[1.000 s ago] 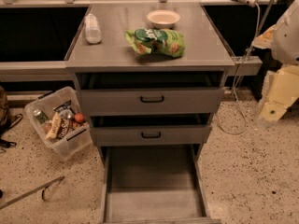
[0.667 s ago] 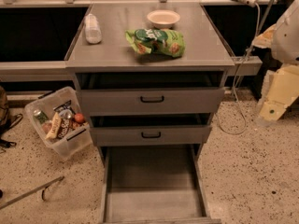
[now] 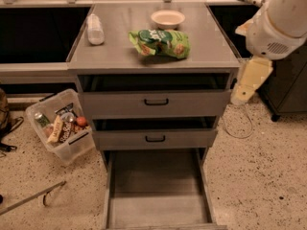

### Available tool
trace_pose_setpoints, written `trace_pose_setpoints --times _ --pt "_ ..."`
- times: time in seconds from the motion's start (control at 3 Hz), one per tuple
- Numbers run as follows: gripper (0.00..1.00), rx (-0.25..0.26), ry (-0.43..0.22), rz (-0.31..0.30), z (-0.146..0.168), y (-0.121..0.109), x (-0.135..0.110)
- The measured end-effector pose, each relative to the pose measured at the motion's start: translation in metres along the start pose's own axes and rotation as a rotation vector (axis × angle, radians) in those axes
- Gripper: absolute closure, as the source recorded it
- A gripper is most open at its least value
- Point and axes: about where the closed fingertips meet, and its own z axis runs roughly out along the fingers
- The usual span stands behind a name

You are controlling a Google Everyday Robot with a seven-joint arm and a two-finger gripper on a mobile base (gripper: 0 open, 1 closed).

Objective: Place green rice chip bag into bottom drawer

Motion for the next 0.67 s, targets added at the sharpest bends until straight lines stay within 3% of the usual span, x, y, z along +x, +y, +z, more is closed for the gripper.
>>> trace_pose_setpoints --times 0.33,0.67 --pt "0.0 0.068 -0.07 -0.013 0.0492 -0.0522 -0.0234" --pt "0.0 0.068 -0.07 -0.013 0.0493 -0.0522 -0.0234"
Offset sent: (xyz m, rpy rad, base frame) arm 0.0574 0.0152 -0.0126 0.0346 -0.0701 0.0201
